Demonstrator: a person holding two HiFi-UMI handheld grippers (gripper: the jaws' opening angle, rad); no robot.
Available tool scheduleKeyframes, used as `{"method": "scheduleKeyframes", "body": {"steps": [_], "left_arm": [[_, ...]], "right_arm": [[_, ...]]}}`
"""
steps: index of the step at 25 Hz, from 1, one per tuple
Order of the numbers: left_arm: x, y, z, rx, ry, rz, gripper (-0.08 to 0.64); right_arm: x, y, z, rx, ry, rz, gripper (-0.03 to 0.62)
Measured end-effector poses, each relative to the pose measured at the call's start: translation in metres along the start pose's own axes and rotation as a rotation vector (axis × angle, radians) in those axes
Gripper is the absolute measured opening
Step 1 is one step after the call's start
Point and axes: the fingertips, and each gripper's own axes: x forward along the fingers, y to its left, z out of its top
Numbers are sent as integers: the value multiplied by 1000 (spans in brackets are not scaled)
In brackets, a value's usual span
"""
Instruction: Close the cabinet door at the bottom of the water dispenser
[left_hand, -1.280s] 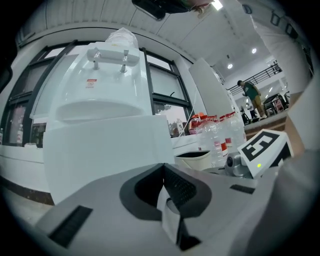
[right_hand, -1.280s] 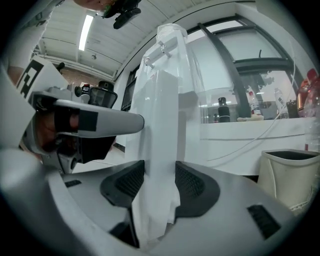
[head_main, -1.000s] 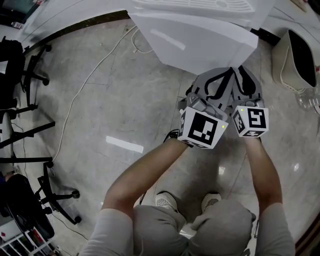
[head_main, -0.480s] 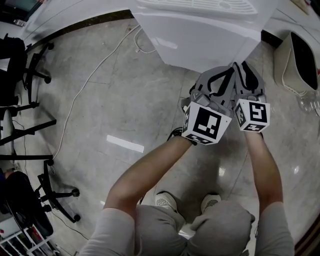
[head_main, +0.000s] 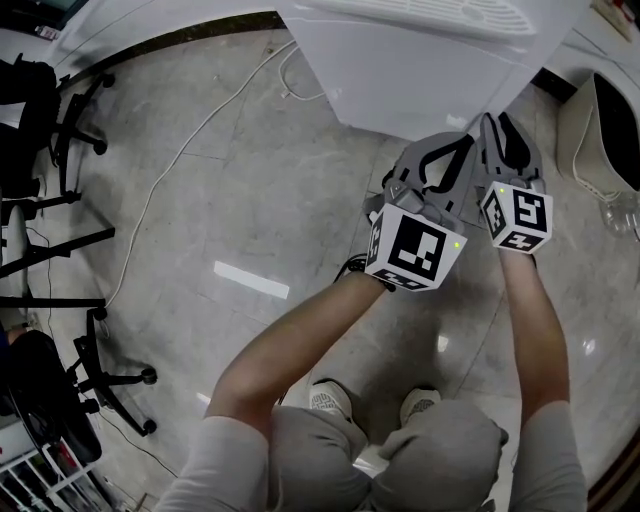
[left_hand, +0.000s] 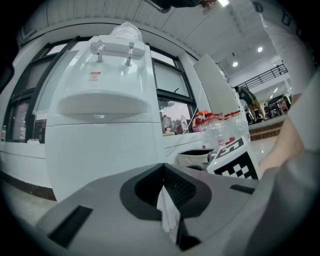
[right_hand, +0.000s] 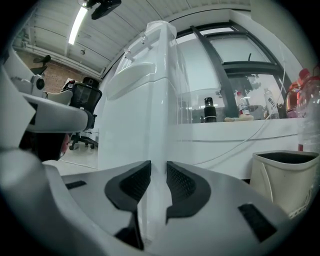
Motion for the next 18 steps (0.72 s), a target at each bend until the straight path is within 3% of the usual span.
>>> {"method": "scheduleKeyframes", "body": {"steps": [5, 7, 15, 18], "left_arm": [[-9, 8, -2, -1, -1, 13, 8], [-17, 13, 0, -4, -6, 21, 8], [-72, 56, 20, -5, -74, 79, 8], [-106, 77, 19, -62, -67, 137, 8]], "right_arm": [[-1, -1, 1, 4, -14, -6, 98], [-10, -1, 5, 14, -30, -10, 47], [-62, 20, 41, 44, -108, 90, 20], [-83, 27, 62, 33, -133, 121, 20]]}}
